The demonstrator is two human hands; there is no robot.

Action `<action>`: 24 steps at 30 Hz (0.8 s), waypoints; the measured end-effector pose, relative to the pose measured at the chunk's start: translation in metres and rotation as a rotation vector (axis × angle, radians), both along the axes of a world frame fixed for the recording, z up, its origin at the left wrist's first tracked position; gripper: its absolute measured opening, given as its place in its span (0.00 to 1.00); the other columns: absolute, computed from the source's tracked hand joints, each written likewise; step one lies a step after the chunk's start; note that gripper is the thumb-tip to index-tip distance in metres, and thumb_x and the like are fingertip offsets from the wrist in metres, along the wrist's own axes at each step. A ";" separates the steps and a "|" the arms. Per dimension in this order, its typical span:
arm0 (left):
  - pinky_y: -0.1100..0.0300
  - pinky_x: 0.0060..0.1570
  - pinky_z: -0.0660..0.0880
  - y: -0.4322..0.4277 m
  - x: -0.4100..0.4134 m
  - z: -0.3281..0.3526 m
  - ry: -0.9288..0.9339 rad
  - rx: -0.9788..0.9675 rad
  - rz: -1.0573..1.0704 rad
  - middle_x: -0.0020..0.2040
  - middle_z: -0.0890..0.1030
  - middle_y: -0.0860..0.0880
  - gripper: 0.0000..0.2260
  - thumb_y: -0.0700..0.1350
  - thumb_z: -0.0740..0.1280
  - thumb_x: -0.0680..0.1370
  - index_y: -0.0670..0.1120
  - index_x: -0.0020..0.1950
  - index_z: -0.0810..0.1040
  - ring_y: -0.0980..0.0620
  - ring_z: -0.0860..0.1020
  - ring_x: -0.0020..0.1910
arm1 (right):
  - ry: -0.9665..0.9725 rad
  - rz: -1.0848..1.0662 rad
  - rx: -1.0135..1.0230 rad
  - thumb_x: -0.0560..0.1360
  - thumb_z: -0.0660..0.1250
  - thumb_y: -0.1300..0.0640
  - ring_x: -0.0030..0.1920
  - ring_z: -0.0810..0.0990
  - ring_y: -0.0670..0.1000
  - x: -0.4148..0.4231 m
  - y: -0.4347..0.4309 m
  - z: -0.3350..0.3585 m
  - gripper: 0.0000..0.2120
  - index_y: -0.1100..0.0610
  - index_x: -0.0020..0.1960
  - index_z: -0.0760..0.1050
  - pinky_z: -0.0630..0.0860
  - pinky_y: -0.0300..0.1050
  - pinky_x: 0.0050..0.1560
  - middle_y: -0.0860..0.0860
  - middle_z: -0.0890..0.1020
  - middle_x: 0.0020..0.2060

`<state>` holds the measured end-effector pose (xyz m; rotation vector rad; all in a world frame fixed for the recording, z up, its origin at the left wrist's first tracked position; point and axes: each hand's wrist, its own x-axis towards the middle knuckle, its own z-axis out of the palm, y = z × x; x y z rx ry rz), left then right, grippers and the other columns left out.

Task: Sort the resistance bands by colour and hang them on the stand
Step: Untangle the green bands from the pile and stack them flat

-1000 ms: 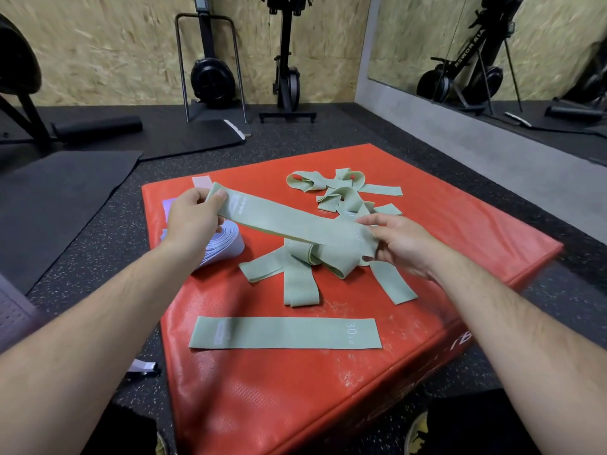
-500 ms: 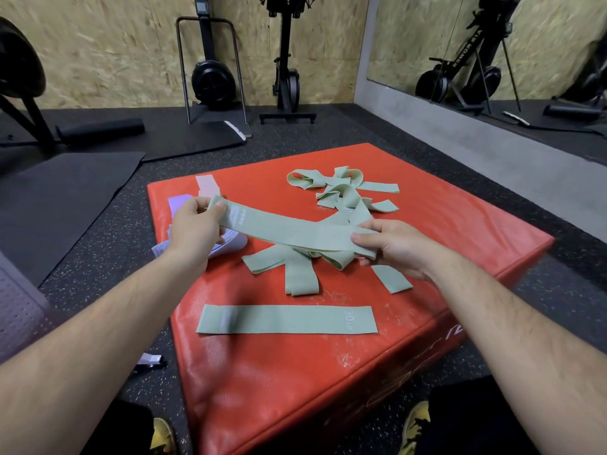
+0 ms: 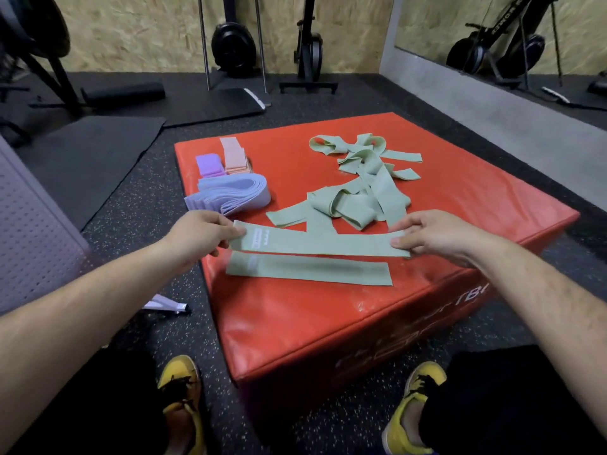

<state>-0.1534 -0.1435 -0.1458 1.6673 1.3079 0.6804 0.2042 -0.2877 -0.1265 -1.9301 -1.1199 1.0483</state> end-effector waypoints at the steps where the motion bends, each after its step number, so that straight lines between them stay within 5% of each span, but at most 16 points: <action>1: 0.64 0.27 0.71 -0.001 -0.002 -0.004 0.008 -0.023 -0.004 0.31 0.76 0.47 0.07 0.41 0.74 0.75 0.41 0.39 0.79 0.52 0.72 0.30 | -0.008 0.002 -0.001 0.74 0.72 0.70 0.31 0.80 0.48 -0.002 -0.001 -0.002 0.11 0.65 0.56 0.78 0.77 0.36 0.32 0.55 0.80 0.35; 6: 0.62 0.28 0.71 -0.001 -0.003 -0.025 0.103 -0.051 -0.013 0.27 0.78 0.49 0.12 0.42 0.75 0.74 0.44 0.35 0.76 0.53 0.73 0.23 | -0.132 0.033 -0.043 0.73 0.72 0.71 0.30 0.77 0.51 -0.009 -0.003 -0.014 0.13 0.63 0.56 0.78 0.75 0.38 0.30 0.54 0.76 0.31; 15: 0.63 0.25 0.72 -0.003 -0.001 -0.042 0.160 0.035 -0.038 0.34 0.77 0.47 0.09 0.41 0.75 0.75 0.45 0.50 0.77 0.49 0.74 0.27 | -0.399 0.124 -0.074 0.70 0.77 0.64 0.31 0.77 0.47 -0.014 -0.003 -0.031 0.11 0.55 0.50 0.80 0.70 0.39 0.36 0.49 0.79 0.33; 24: 0.62 0.29 0.74 -0.004 -0.002 -0.048 0.198 0.084 -0.028 0.31 0.76 0.50 0.03 0.40 0.73 0.76 0.44 0.47 0.80 0.50 0.75 0.26 | -0.452 0.166 -0.032 0.70 0.77 0.63 0.28 0.78 0.48 -0.016 -0.001 -0.042 0.08 0.54 0.45 0.81 0.74 0.42 0.36 0.48 0.78 0.30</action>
